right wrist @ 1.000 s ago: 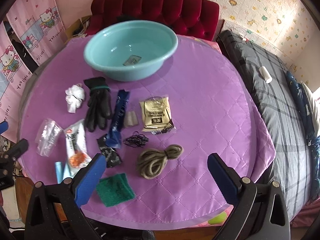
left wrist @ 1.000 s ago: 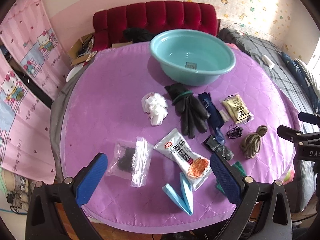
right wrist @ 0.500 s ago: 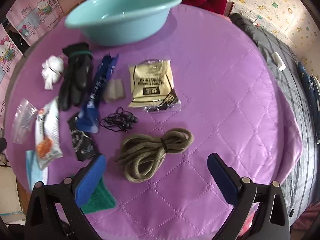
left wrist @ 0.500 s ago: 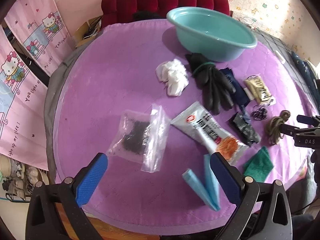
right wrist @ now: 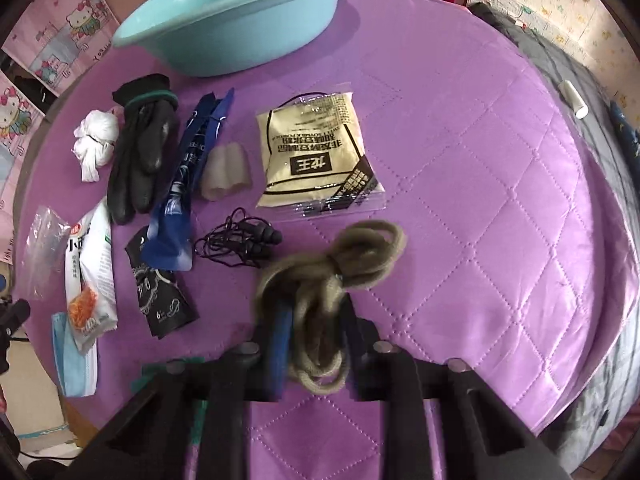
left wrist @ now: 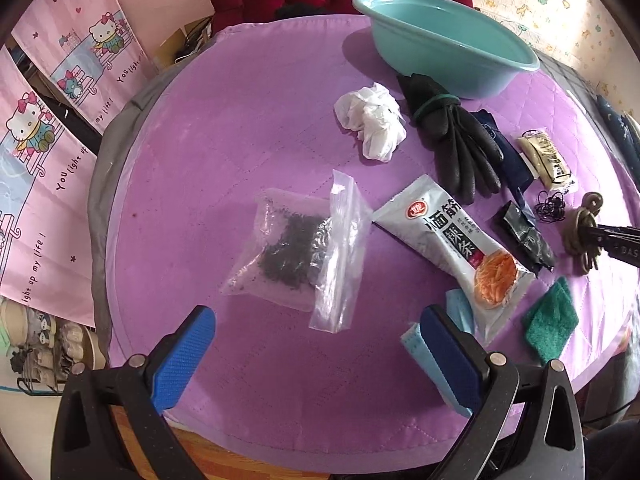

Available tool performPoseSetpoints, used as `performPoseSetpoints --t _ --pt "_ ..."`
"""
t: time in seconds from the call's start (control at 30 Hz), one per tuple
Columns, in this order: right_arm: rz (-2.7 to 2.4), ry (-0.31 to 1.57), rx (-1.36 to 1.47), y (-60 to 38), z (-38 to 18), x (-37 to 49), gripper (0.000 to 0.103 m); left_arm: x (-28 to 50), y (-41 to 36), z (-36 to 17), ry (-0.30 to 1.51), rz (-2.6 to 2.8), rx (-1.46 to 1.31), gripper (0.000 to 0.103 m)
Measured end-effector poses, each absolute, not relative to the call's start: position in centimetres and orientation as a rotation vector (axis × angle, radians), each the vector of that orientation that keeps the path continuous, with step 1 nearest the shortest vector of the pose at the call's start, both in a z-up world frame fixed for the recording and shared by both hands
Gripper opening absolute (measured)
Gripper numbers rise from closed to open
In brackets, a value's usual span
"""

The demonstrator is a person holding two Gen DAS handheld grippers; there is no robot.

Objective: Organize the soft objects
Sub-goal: 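Grasp the clear zip bag with the left gripper while the right grasps the olive rope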

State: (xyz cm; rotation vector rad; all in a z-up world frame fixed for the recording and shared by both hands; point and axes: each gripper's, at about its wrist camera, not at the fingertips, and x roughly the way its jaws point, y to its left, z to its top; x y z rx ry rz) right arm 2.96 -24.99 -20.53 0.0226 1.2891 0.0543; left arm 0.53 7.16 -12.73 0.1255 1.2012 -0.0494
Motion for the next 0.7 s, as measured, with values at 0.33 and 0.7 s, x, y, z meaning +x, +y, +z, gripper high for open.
performPoseSetpoints --t 0.33,0.7 --pt "0.048 1.257 0.038 -24.8 -17.4 2.1 0.019 2.3 7.0 -14.0 1.195 -0.088 0.174 0.103" --pt "0.057 1.240 0.046 -24.2 -16.6 0.9 0.019 5.3 7.1 -16.9 1.223 -0.101 0.252 0.069"
